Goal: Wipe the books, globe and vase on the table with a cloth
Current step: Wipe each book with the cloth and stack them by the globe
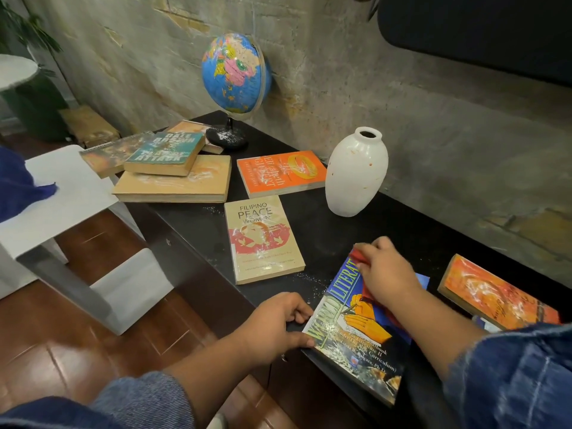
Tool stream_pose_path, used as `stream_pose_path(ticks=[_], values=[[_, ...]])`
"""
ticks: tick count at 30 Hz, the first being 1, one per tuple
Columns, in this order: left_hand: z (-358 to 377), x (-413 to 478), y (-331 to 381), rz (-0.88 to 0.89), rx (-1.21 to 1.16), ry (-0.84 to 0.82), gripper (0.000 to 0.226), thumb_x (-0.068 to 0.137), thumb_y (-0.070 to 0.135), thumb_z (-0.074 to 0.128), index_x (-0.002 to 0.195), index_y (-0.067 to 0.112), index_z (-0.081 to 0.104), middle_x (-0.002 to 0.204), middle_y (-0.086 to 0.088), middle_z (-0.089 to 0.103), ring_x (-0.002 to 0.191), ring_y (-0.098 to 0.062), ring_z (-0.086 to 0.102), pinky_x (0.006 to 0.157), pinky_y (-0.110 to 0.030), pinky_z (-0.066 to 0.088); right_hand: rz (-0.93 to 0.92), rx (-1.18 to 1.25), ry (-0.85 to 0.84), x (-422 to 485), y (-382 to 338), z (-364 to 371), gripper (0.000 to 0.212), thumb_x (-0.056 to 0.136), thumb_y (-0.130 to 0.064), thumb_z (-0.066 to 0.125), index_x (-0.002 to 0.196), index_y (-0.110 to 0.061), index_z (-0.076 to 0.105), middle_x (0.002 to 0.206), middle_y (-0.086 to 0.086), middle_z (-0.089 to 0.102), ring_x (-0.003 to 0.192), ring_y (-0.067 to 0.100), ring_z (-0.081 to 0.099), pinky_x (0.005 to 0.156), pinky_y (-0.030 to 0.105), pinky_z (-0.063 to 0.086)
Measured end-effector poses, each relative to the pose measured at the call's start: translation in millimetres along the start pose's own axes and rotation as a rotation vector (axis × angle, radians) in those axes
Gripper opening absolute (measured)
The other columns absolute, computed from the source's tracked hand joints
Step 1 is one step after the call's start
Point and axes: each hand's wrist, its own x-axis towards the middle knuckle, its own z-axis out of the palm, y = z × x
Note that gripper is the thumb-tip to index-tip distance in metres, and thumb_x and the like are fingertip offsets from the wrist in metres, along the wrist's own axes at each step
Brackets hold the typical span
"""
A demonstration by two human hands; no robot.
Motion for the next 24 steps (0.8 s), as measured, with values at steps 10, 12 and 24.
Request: stream_pose_path(ticks=[10,12,24], values=[[-0.2,1.6,-0.7,-0.021,-0.119,0.003,0.069,0.061,0.016,0.088,0.113,0.028,0.043,0.103,0.001,0.053,0.094,-0.015,0.059,0.082,-0.018,0.047,-0.322,0.192,-0.182,-59.2,-6.3,2.9,0.042,0.089,-0.037,0.062,0.129,-0.045,0.052,0.113,-0.016,0.041,0.111,0.010,0.051,0.092,0.028,0.043],[-0.2,1.2,0.2,-0.018,-0.102,-0.003,0.068,0.063,0.016,0.087,0.115,0.025,0.045,0.104,0.001,0.054,0.095,-0.013,0.058,0.080,-0.012,0.045,-0.104,0.180,-0.051,-44.0,2.4,1.6,0.040,0.092,-0.037,0.058,0.131,-0.041,0.052,0.118,-0.013,0.043,0.112,0.016,0.052,0.087,0.030,0.043],[-7.0,3.5,3.4,0.067,0.020,-0.094,0.049,0.071,0.016,0.081,0.099,0.045,0.053,0.103,0.010,0.052,0.090,0.002,0.054,0.088,-0.012,0.045,-0.217,0.140,-0.153,-100.7,14.3,-11.6,0.042,0.092,-0.042,0.056,0.132,-0.049,0.046,0.116,-0.019,0.039,0.109,0.009,0.053,0.089,0.023,0.043]])
